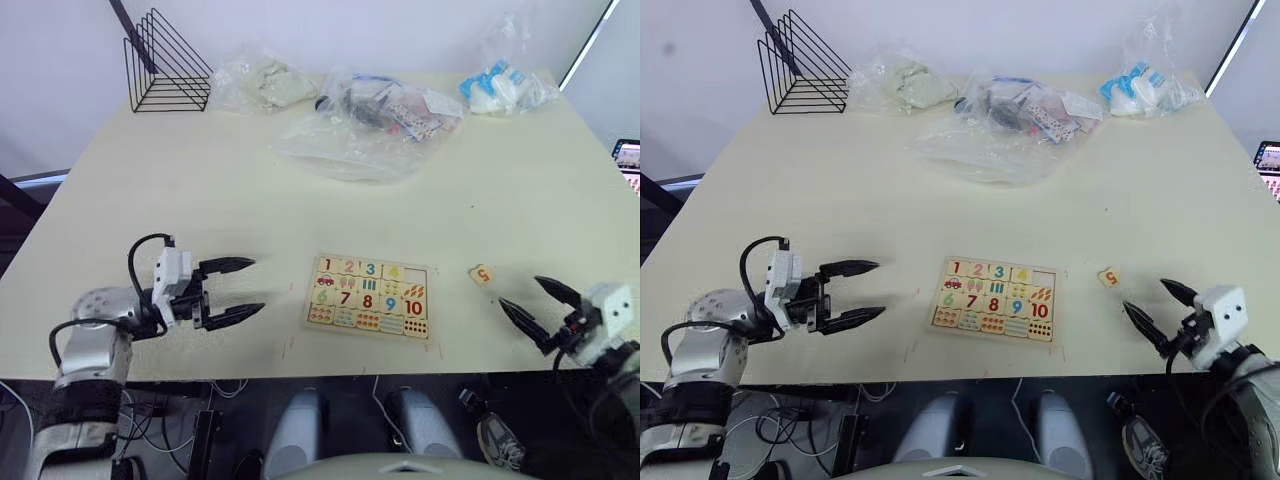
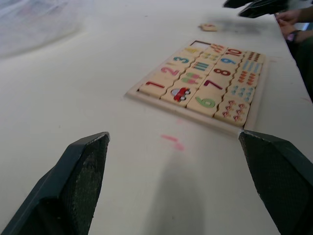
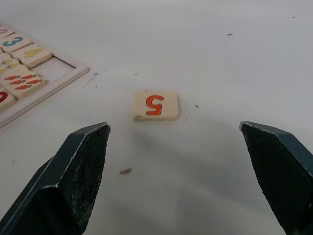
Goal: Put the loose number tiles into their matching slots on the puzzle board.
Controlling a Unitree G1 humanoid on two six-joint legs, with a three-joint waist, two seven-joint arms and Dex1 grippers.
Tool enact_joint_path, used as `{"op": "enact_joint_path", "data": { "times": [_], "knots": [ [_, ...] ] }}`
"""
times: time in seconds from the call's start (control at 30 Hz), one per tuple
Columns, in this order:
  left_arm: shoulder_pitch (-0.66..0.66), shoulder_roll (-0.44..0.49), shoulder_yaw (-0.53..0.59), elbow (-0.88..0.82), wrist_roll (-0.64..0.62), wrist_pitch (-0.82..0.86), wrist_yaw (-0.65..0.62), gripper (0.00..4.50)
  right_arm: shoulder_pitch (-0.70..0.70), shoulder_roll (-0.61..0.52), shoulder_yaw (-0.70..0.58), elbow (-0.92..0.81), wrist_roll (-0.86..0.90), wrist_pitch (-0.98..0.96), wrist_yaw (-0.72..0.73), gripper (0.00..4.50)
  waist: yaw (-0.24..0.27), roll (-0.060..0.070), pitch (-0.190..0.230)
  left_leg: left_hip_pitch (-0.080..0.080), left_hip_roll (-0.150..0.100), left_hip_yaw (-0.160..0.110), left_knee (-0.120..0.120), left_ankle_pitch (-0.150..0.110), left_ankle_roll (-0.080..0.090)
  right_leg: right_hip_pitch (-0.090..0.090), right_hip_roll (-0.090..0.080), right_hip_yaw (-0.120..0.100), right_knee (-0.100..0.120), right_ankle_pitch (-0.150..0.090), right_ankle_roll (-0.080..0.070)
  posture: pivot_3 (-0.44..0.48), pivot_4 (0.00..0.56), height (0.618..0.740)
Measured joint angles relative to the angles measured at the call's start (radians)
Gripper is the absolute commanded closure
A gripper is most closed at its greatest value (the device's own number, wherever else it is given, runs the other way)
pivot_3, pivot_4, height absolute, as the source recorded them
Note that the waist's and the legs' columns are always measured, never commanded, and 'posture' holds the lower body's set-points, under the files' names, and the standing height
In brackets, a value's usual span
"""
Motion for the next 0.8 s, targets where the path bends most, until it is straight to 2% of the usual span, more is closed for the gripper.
{"op": "enact_joint_path", "data": {
  "times": [0.23,0.5,0.7,0.8],
  "knots": [
    [-0.064,-0.004,-0.042,0.010,-0.001,0.001,-0.076,0.00,-0.079,-0.026,0.088,0.003,-0.060,0.073,-0.040,0.06,0.000,0.000,0.000,0.000,0.000,0.000,0.000,0.000,0.000,0.000,0.000,0.000,0.000,0.000,0.000,0.000,0.150,0.740],
    [-0.101,0.009,-0.126,0.004,-0.032,-0.015,-0.081,0.00,-0.154,-0.038,0.161,0.022,-0.091,0.136,-0.038,0.06,-0.001,0.000,0.000,-0.001,0.000,-0.001,0.000,0.000,0.000,0.000,0.000,0.000,0.000,0.000,0.000,0.000,0.150,0.740],
    [-0.122,0.022,-0.140,-0.011,-0.056,-0.017,-0.082,0.00,-0.190,-0.041,0.181,0.055,-0.113,0.143,-0.037,0.06,-0.001,0.000,0.000,-0.001,0.000,-0.001,0.001,0.000,0.000,0.000,0.000,0.000,0.000,0.000,0.000,0.000,0.150,0.740],
    [-0.128,0.023,-0.141,-0.013,-0.062,-0.017,-0.083,0.00,-0.205,-0.041,0.185,0.071,-0.125,0.139,-0.038,0.84,-0.002,0.000,0.000,-0.001,0.000,-0.001,0.000,0.000,0.000,0.000,0.001,0.000,0.000,0.000,0.000,0.000,0.150,0.740]
  ]
}}
